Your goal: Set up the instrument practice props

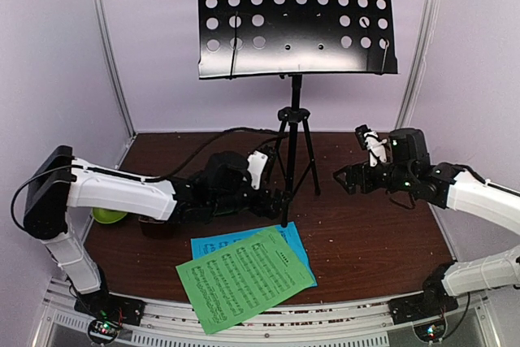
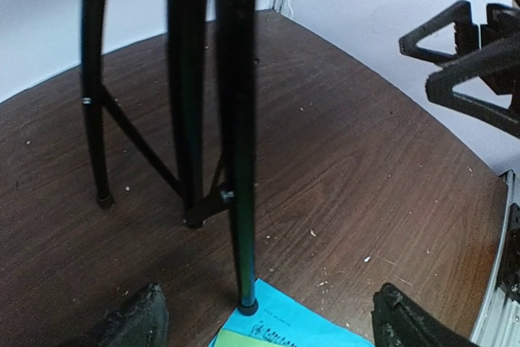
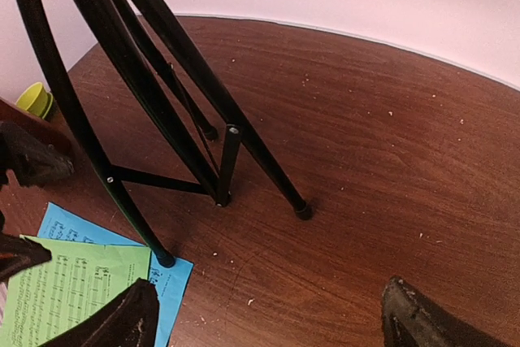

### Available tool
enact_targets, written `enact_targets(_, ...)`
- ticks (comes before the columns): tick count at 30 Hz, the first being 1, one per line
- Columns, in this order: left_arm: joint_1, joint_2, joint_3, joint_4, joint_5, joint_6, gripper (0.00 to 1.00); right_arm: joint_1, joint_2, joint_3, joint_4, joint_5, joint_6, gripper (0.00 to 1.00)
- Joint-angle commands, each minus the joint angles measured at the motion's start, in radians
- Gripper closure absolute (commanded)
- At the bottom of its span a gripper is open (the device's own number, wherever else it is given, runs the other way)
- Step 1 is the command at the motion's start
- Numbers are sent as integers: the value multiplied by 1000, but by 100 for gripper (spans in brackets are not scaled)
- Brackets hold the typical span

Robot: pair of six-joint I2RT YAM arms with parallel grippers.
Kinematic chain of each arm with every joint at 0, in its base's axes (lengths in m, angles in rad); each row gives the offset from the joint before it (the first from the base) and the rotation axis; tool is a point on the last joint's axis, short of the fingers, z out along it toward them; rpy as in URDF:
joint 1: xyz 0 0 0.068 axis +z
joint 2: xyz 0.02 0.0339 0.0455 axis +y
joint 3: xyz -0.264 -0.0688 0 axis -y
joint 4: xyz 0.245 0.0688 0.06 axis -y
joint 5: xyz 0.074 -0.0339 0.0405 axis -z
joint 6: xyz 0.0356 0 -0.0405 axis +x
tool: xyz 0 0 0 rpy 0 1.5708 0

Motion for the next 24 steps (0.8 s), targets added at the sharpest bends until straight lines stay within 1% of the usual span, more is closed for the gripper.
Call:
enact_targets(1, -34, 98, 84, 103, -71, -43, 13, -49, 22, 28, 70, -135, 20, 4)
enact_targets(4, -44, 161, 148, 79, -108, -44, 17, -63, 20, 26, 79, -151, 20, 4)
enact_targets(8, -45, 222, 237, 16, -131, -6, 22, -76, 15, 31, 74, -145, 15, 4)
enact_targets(18, -44, 279, 287, -34, -219, 3, 34, -90, 13, 53, 64, -127, 34, 4)
enact_targets(22, -42, 307, 301, -42, -217, -5, 40, -92, 20, 56, 61, -114, 34, 3)
enact_targets(24, -38, 318, 306, -42, -208, -18, 44, -94, 22, 56, 58, -91, 32, 3)
